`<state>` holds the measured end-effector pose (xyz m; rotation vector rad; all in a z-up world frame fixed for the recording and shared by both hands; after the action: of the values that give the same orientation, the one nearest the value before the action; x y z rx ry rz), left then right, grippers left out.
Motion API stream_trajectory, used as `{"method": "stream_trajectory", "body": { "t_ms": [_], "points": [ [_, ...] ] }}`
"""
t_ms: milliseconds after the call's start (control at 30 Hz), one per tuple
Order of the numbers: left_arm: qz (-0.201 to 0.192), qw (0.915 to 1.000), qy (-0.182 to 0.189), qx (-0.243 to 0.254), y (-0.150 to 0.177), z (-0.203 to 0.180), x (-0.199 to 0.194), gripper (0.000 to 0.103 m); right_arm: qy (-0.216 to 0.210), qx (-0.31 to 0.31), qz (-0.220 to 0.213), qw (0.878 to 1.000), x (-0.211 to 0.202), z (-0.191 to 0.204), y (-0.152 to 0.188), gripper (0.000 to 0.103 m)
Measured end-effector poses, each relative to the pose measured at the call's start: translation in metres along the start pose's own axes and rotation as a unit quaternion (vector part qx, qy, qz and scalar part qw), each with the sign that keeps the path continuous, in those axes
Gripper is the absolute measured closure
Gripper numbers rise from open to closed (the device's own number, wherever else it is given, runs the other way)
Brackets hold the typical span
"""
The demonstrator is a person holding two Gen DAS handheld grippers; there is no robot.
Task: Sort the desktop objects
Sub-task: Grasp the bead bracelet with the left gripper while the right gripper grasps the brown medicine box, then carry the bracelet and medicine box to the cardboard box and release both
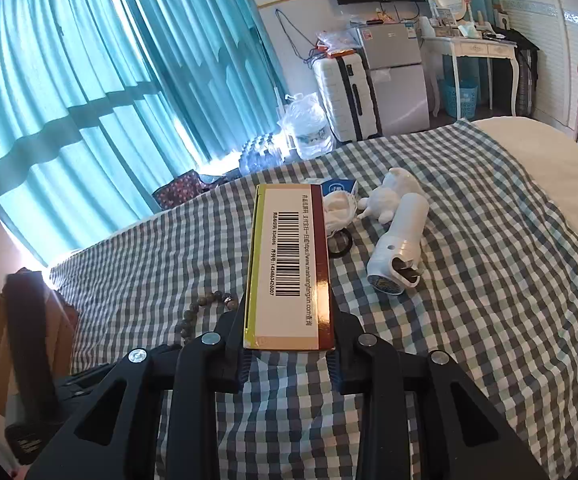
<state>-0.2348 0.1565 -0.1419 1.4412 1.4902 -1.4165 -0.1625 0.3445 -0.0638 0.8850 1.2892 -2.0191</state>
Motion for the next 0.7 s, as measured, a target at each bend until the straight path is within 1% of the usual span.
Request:
{"method": "stream_trajectory", "body": {
  "t_ms": [33, 67, 100, 133, 167, 233, 267, 300, 367, 400, 433, 467, 500, 533, 567, 633, 700],
  "points": [
    [0.003, 0.9999, 0.007, -0.006, 0.0, -0.002, 0.003, 0.04, -0.001, 0.002, 0.0, 1.0, 0.001, -0.002, 0.0, 0.074],
    [0.005, 0.9998, 0.015, -0.01, 0.0, -0.004, 0.006, 0.034, -0.001, 0.005, 0.002, 1.0, 0.002, -0.004, 0.001, 0.074],
    [0.009, 0.9997, 0.02, -0.013, -0.001, -0.006, 0.012, 0.025, -0.001, 0.007, 0.005, 1.0, 0.005, -0.006, 0.001, 0.074],
    [0.012, 0.9997, 0.015, -0.014, -0.003, -0.008, 0.018, 0.02, -0.004, 0.011, 0.007, 1.0, 0.009, -0.008, 0.0, 0.074],
    [0.013, 0.9998, 0.005, -0.012, -0.005, -0.01, 0.024, 0.016, -0.009, 0.014, 0.008, 1.0, 0.012, -0.011, -0.001, 0.074],
    [0.015, 0.9995, -0.029, -0.002, -0.011, -0.013, 0.038, 0.015, -0.013, 0.017, 0.01, 1.0, 0.017, -0.017, -0.003, 0.074],
    [0.012, 0.999, -0.044, 0.002, -0.014, -0.014, 0.043, 0.012, -0.012, 0.017, 0.01, 1.0, 0.019, -0.019, -0.004, 0.074],
    [0.004, 0.9983, -0.057, 0.008, -0.018, -0.017, 0.046, 0.008, -0.013, 0.018, 0.009, 1.0, 0.02, -0.022, -0.005, 0.074],
    [-0.009, 0.9959, -0.087, 0.023, -0.029, -0.023, 0.051, 0.006, -0.018, 0.02, 0.009, 1.0, 0.023, -0.025, -0.007, 0.074],
    [-0.01, 0.9949, -0.096, 0.029, -0.034, -0.025, 0.054, 0.007, -0.019, 0.021, 0.01, 1.0, 0.025, -0.026, -0.008, 0.074],
    [-0.013, 0.9946, -0.098, 0.033, -0.038, -0.026, 0.056, 0.009, -0.018, 0.02, 0.012, 1.0, 0.027, -0.027, -0.009, 0.074],
    [-0.018, 0.9948, -0.093, 0.037, -0.041, -0.027, 0.055, 0.027, -0.017, 0.021, 0.014, 1.0, 0.029, -0.028, -0.009, 0.074],
    [-0.02, 0.9949, -0.088, 0.045, -0.043, -0.029, 0.052, 0.054, -0.018, 0.021, 0.017, 0.999, 0.031, -0.029, -0.009, 0.074],
    [-0.019, 0.9947, -0.084, 0.057, -0.045, -0.031, 0.05, 0.07, -0.018, 0.021, 0.02, 0.999, 0.033, -0.029, -0.009, 0.074],
    [-0.012, 0.9948, -0.077, 0.066, -0.045, -0.033, 0.048, 0.08, -0.017, 0.02, 0.022, 0.999, 0.034, -0.029, -0.009, 0.074],
    [-0.005, 0.9954, -0.064, 0.071, -0.044, -0.032, 0.041, 0.08, -0.015, 0.017, 0.023, 0.999, 0.036, -0.027, -0.009, 0.074],
    [-0.01, 0.9963, -0.052, 0.068, -0.039, -0.029, 0.032, 0.08, -0.014, 0.014, 0.022, 1.0, 0.035, -0.025, -0.008, 0.074]
  ]
}}
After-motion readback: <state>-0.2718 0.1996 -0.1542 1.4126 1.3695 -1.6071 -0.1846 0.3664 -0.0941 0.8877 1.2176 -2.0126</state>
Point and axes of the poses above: each gripper's, at about its wrist camera, not at the fingertips, and x roughly the way its jaws point, z to its left, y to its underside, the point moved 5 cm from there along x, roughly the way its jaws point, and after that the axes turned 13 degrees about z, right-handed, at the moved point
